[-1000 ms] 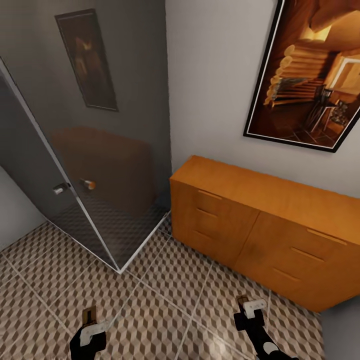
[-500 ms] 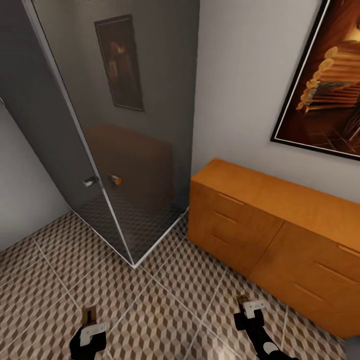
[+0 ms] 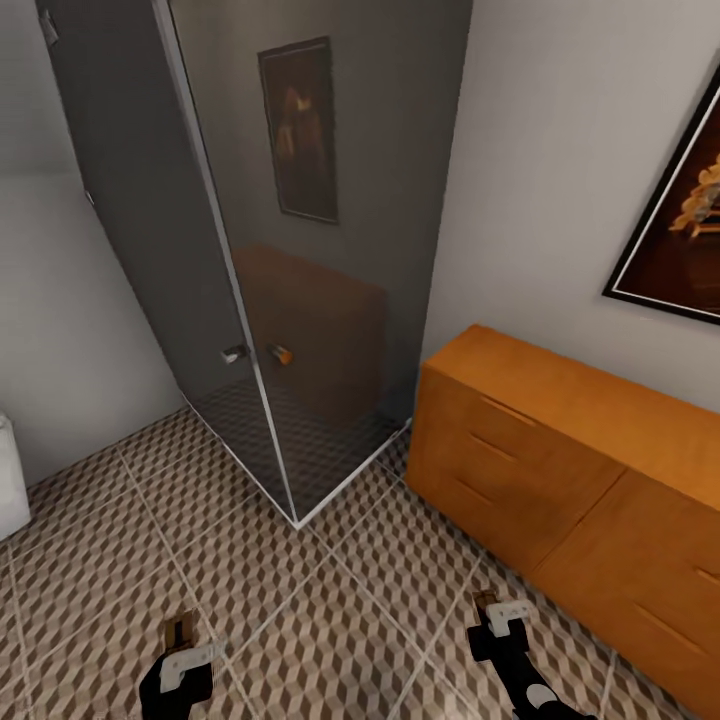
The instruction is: Take the four mousetraps from the cabinet in the bathroom and place them on the bathroom floor. Make sure all four end up on the same floor surface, and ensure that at least two of them are either under or directly next to the same bathroom sink.
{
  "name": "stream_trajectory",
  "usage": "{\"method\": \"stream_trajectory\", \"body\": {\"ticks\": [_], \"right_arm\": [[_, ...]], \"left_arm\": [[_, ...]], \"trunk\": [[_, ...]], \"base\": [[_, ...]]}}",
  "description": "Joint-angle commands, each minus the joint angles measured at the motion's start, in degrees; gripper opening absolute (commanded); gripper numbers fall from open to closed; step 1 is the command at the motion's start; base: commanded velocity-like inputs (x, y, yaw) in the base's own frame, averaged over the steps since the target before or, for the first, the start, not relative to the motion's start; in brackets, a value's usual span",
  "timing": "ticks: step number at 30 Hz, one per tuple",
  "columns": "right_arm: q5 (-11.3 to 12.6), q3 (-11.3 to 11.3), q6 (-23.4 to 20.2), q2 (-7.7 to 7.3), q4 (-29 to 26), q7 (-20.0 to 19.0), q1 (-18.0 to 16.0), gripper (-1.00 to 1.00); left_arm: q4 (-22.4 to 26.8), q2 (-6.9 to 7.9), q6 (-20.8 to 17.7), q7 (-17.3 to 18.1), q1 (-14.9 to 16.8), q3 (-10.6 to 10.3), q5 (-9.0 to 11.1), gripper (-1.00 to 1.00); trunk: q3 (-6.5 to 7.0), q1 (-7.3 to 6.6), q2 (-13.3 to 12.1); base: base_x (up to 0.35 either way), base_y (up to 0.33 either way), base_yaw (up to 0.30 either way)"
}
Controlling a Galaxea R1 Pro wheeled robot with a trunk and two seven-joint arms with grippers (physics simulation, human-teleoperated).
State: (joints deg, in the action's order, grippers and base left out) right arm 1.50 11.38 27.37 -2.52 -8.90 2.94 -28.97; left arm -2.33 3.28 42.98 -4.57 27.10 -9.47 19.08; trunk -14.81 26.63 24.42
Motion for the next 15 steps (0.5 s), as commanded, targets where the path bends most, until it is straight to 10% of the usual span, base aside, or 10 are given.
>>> {"method": "stream_trajectory", "body": {"ticks": [1, 15], "right_arm": [[0.17, 0.48, 0.14, -0.03, 0.02, 0.31, -0.03, -1.00], [0.17, 0.48, 0.14, -0.03, 0.03, 0.31, -0.03, -1.00]], "left_arm": [[-0.22, -0.03, 0.27, -0.71, 0.12, -0.46, -0.18, -1.00], [-0.22, -0.03, 0.27, -0.71, 0.10, -0.46, -0.18, -1.00]], "trunk": [[-0.07, 0.03, 0.10], [0.29, 0.03, 0.10]], "base": [[0.000, 0.000, 0.274], [0.000, 0.000, 0.274]]}}
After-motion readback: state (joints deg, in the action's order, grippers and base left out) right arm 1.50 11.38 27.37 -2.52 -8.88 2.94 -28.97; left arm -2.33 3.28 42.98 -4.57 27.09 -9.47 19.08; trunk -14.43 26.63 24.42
